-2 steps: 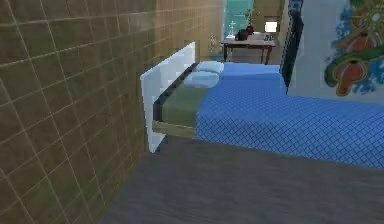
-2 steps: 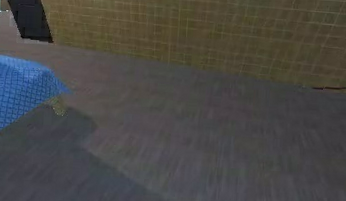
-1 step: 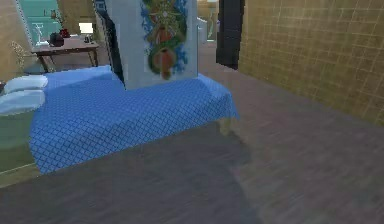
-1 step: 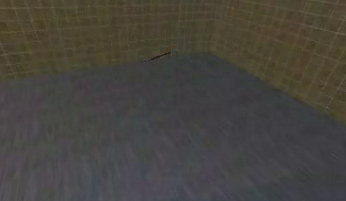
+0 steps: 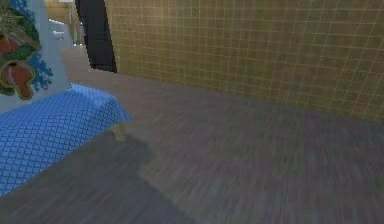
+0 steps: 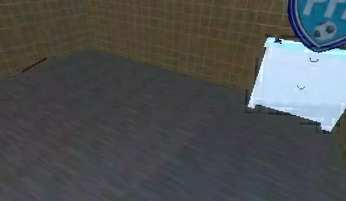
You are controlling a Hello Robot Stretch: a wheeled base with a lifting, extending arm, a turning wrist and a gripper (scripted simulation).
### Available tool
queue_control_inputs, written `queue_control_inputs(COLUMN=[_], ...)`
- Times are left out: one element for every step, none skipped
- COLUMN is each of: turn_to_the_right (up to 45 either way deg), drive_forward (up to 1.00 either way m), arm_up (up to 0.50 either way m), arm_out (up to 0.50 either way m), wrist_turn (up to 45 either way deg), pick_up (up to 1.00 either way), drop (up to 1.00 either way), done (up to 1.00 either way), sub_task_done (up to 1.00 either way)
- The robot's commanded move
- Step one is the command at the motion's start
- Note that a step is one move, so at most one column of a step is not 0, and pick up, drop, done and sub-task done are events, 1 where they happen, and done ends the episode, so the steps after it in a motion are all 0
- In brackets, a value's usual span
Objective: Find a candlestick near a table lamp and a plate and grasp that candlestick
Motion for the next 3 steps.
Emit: queue_control_inputs(turn_to_the_right=[0.0, 0.0, -18.0], drive_forward=[1.00, 1.00, 0.00], arm_up=[0.00, 0.00, 0.00], arm_out=[0.00, 0.00, 0.00], wrist_turn=[0.0, 0.0, 0.0], pick_up=[0.00, 0.00, 0.00], drop=[0.00, 0.00, 0.00], done=[0.00, 0.00, 0.00], sub_task_done=[0.00, 0.00, 0.00])
